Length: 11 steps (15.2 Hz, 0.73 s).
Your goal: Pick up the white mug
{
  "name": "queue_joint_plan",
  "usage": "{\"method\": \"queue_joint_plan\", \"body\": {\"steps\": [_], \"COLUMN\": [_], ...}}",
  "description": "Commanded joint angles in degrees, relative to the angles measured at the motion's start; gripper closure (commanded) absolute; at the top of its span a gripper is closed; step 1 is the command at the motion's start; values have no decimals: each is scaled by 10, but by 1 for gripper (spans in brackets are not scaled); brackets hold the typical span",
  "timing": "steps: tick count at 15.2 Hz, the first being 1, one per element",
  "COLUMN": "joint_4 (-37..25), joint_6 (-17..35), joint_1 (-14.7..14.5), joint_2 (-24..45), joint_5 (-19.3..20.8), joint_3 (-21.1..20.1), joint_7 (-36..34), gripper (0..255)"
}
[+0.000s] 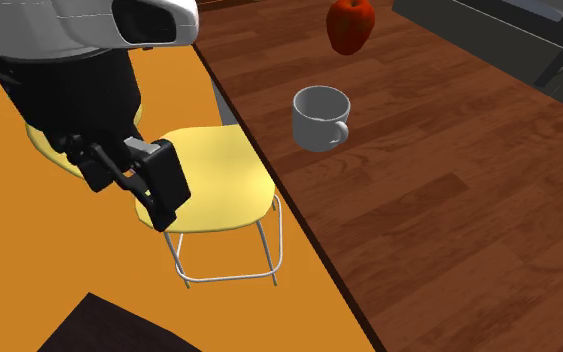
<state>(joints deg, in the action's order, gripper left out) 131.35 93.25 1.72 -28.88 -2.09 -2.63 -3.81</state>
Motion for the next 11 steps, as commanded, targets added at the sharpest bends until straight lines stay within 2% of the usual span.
{"method": "queue_joint_plan", "body": {"steps": [1,11], "joint_4": [-33,-222], "joint_6": [20,63], "joint_1": [3,12], "joint_2": [50,269], "joint_5": [5,34], "joint_3": [-1,-2], "joint_7": [-1,-12], "gripper": [0,0]}}
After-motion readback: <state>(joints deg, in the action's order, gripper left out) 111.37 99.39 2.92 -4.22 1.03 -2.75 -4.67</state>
